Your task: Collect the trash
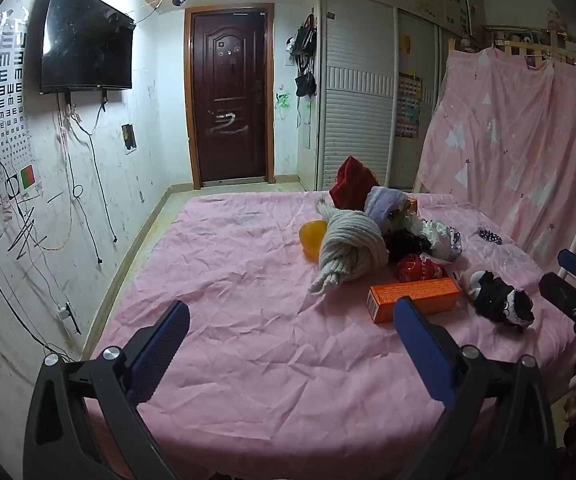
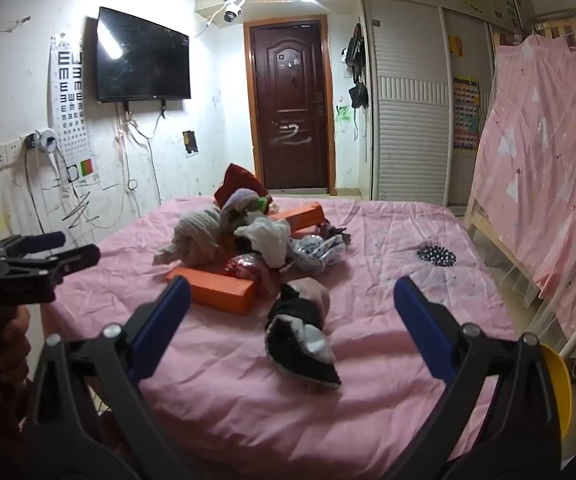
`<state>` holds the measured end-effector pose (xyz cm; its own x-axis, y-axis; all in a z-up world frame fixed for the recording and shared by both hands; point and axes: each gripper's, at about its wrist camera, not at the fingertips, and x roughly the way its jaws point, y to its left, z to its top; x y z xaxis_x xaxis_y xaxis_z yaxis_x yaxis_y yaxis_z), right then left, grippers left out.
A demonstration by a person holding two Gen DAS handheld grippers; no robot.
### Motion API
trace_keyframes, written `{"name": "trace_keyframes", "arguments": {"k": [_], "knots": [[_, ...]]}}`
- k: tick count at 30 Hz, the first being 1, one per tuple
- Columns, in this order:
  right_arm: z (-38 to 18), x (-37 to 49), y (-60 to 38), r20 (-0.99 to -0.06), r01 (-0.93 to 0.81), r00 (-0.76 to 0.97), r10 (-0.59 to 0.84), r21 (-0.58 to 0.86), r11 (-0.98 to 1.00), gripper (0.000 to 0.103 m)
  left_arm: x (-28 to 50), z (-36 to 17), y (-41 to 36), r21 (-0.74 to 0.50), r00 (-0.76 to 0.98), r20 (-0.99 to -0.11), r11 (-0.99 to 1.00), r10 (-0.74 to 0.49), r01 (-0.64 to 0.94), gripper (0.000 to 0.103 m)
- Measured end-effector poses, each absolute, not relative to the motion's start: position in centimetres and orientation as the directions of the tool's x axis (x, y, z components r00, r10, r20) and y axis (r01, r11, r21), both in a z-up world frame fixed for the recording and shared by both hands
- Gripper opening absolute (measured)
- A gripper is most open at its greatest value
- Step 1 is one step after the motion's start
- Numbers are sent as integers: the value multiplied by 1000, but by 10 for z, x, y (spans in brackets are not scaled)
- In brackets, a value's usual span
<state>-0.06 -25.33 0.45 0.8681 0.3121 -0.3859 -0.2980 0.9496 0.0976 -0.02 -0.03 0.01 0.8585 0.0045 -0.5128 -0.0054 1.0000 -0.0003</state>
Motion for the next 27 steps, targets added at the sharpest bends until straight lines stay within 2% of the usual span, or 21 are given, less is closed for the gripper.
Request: {"name": "trace_keyframes", "arguments": {"k": [27], "knots": [[5, -1, -252, -383, -299, 870, 311, 94, 950, 97, 0, -2, -3, 4, 851, -525, 1000, 1, 1, 95]]}}
